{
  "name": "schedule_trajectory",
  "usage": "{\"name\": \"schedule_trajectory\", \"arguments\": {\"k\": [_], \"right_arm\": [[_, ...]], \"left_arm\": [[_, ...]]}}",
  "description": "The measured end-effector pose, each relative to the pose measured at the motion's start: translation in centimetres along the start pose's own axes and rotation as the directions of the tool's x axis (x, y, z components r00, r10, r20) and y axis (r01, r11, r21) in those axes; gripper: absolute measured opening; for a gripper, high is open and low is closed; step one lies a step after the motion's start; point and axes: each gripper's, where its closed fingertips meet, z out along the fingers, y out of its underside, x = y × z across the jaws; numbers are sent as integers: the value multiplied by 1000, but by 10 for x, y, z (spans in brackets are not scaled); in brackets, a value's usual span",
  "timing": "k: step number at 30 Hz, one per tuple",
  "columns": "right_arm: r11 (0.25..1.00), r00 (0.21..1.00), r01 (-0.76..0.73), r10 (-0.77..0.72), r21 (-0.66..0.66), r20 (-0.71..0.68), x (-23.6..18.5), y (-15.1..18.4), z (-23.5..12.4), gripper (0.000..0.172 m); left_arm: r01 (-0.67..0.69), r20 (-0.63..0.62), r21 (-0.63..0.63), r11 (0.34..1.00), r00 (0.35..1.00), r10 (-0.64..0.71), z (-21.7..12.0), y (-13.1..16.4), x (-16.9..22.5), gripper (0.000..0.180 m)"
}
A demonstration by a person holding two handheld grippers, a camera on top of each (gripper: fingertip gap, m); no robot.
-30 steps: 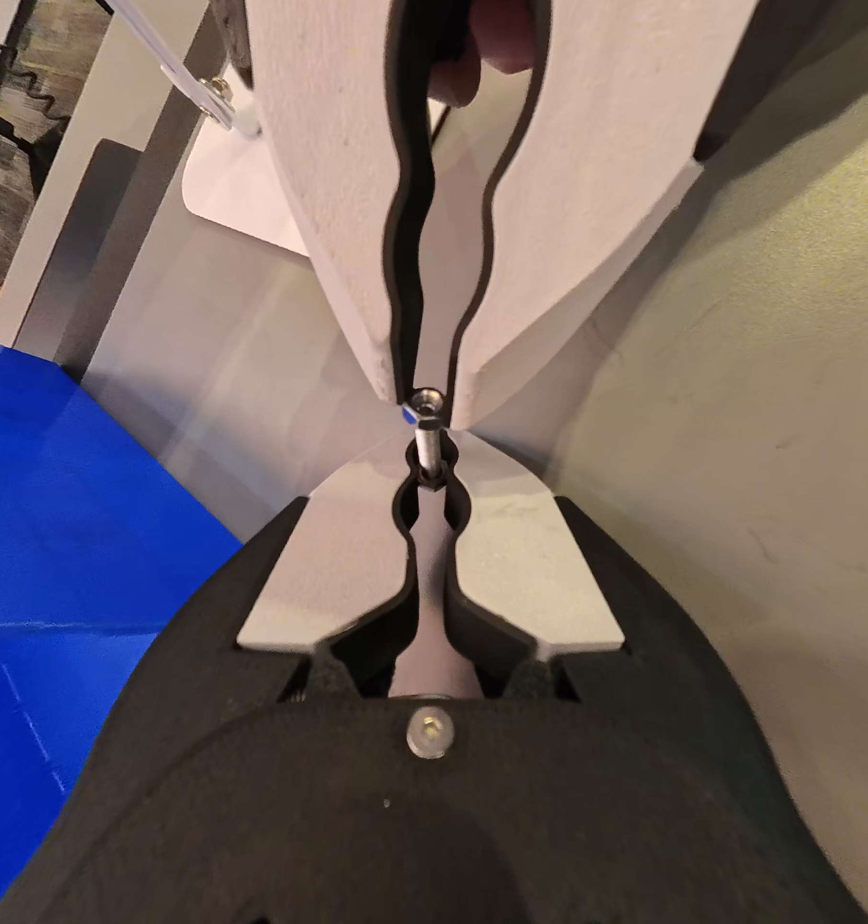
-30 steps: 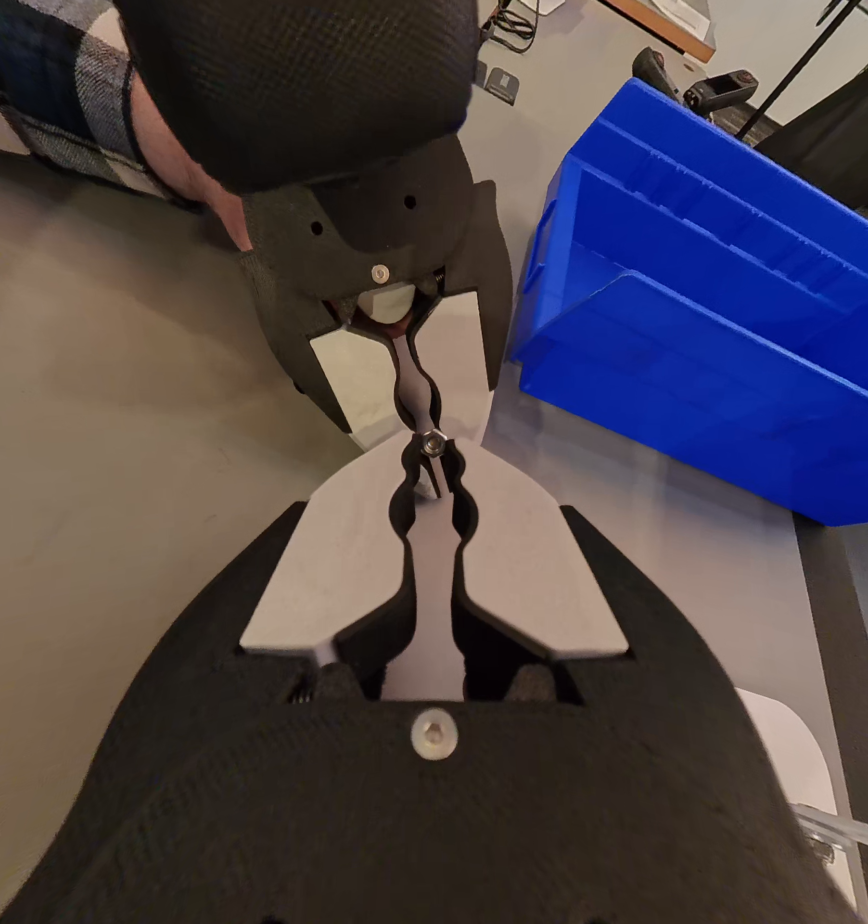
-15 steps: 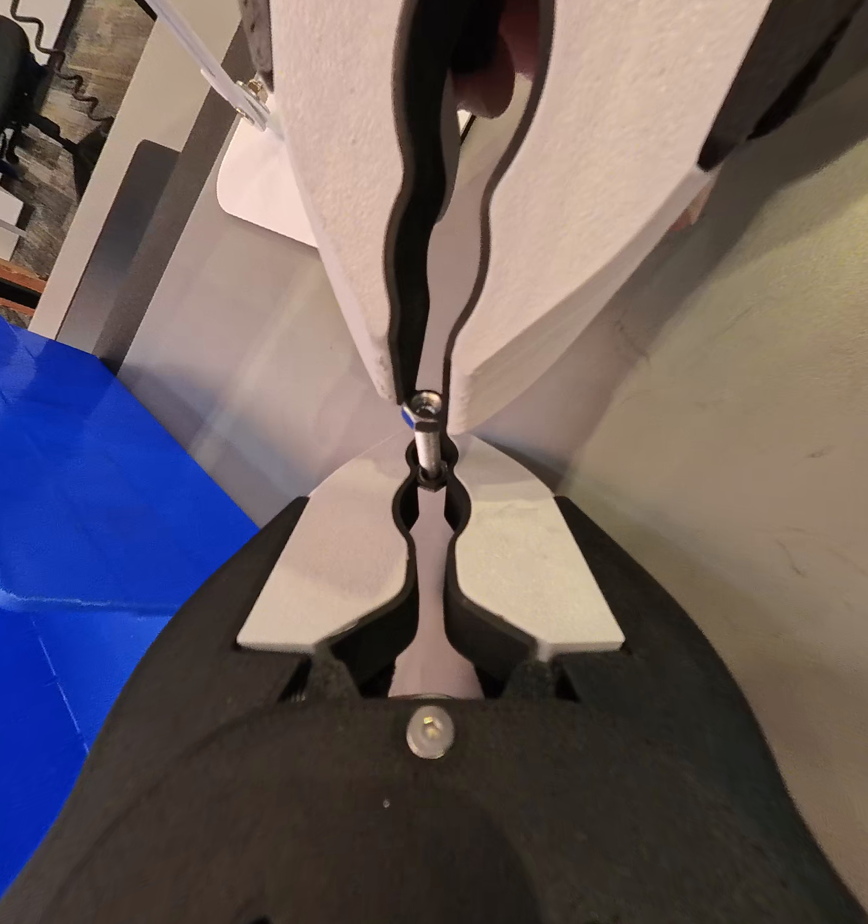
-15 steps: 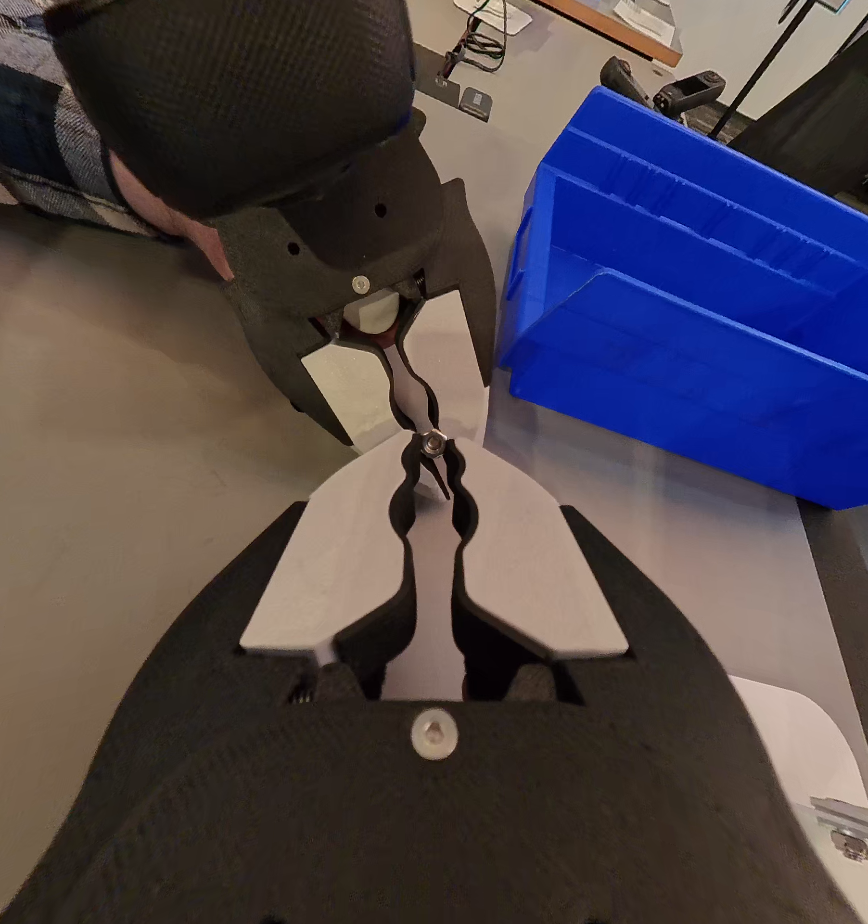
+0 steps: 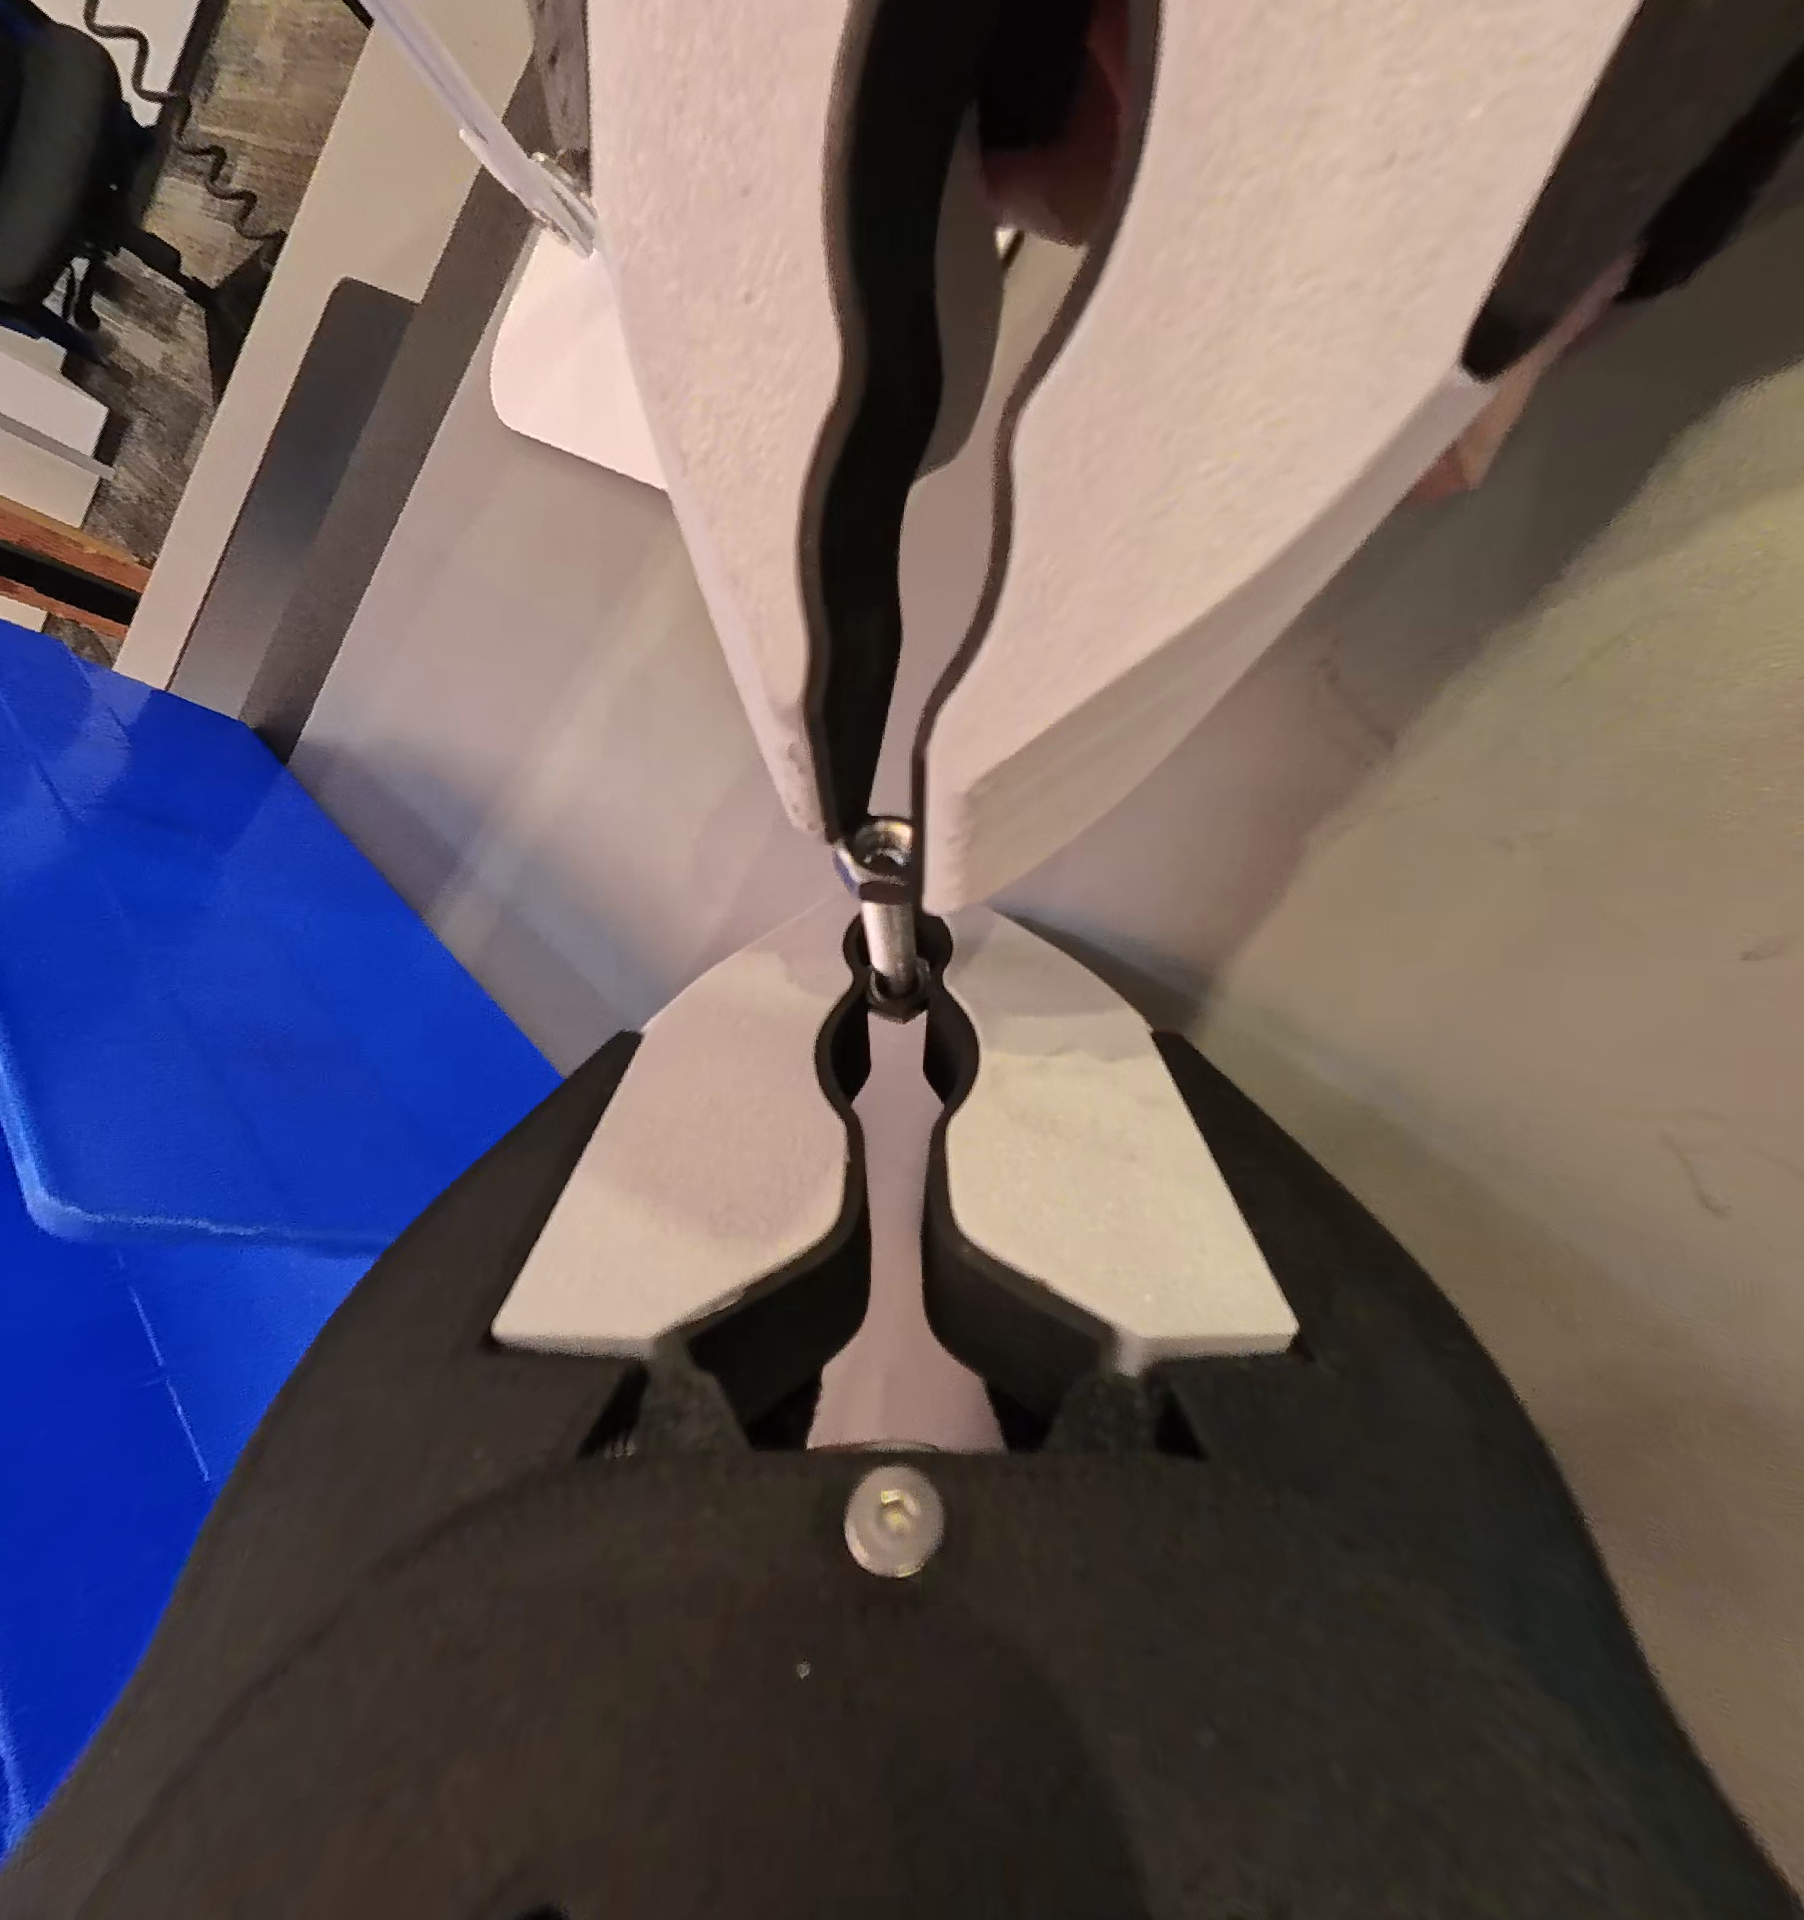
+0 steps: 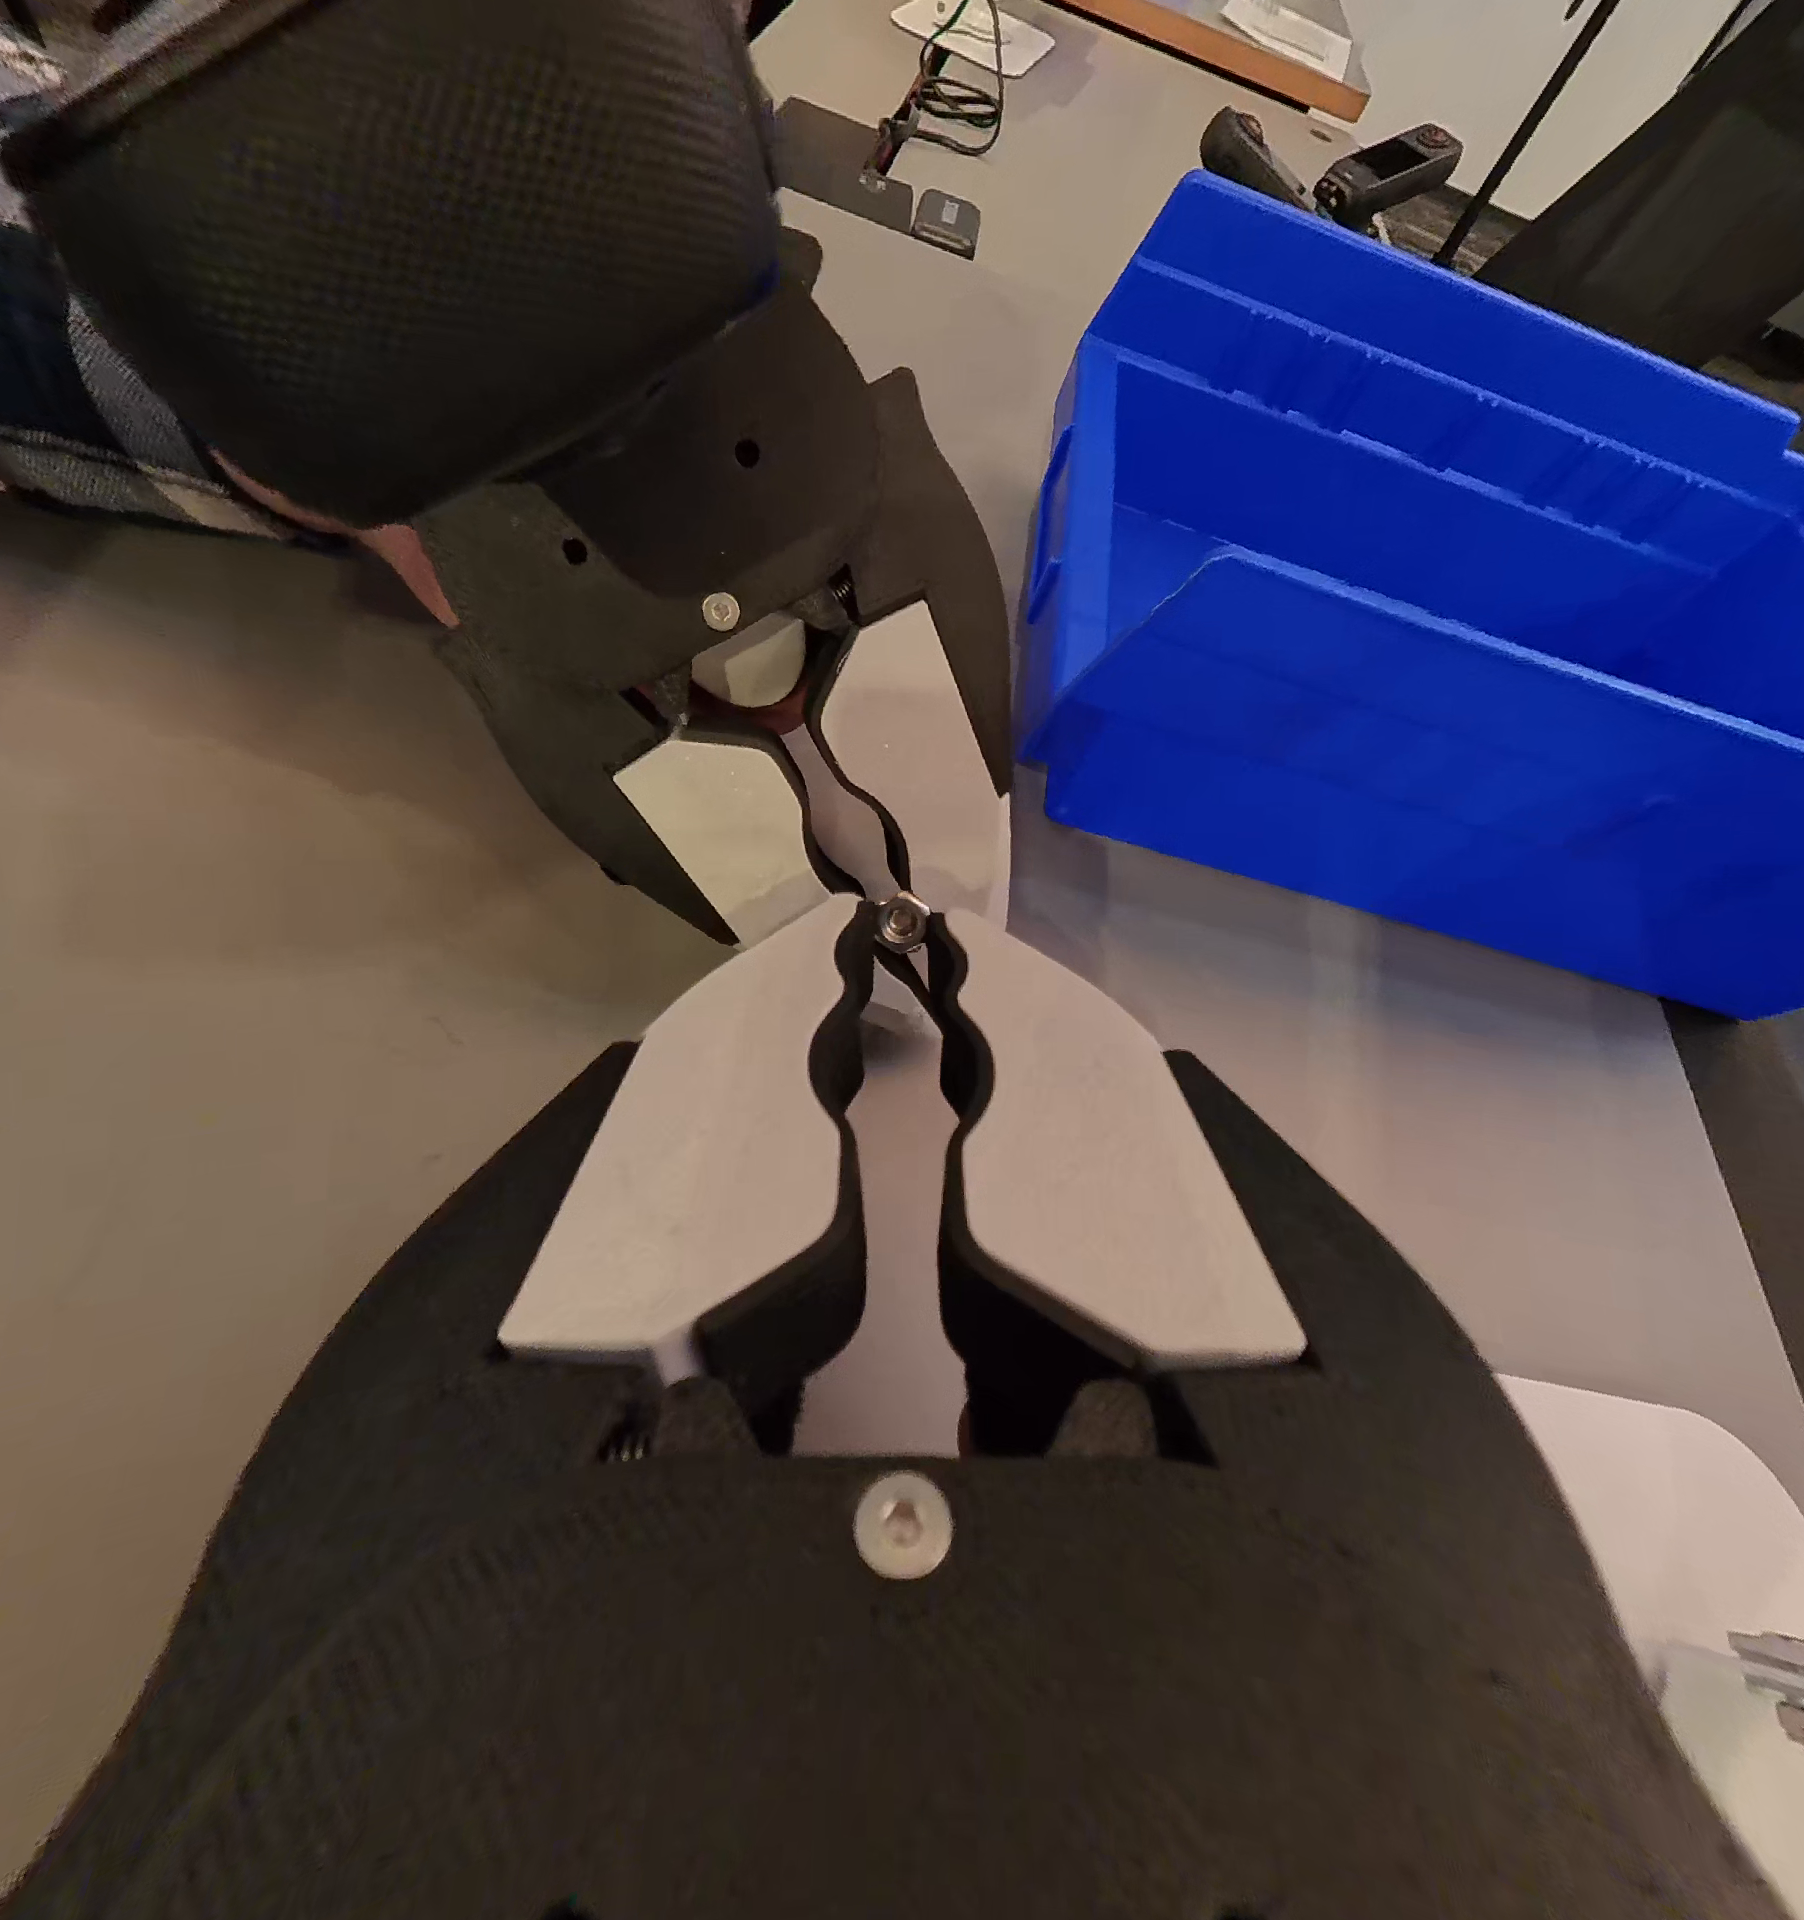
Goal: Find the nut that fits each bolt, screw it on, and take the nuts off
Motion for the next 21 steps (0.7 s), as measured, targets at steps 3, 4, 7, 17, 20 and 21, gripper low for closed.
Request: {"name": "schedule_trajectory", "arguments": {"k": [3,4,7,17,20,21], "right_arm": [[1000,1000,-27,28,9,-9,2,-1,0,10],[999,999,-38,38,14,-14,3,-2,1,10],[997,997,-71,71,28,-29,4,-3,1,10],[984,983,-141,152,109,-104,-3,-14,-8,10],[981,977,-147,164,125,-135,-7,-17,-10,10],[982,976,-141,159,124,-151,-8,-17,-11,10]], "left_arm": [[3,22,0,1000,1000,-3,0,0,-3,5],[3,32,-1,1000,999,-3,0,0,-5,5],[-8,63,-6,1000,998,8,0,-1,-8,5],[-73,139,33,997,988,68,-9,-14,-11,5],[-134,172,19,991,977,129,-11,-18,-10,4],[-149,177,18,989,974,143,-12,-19,-9,4]]}}
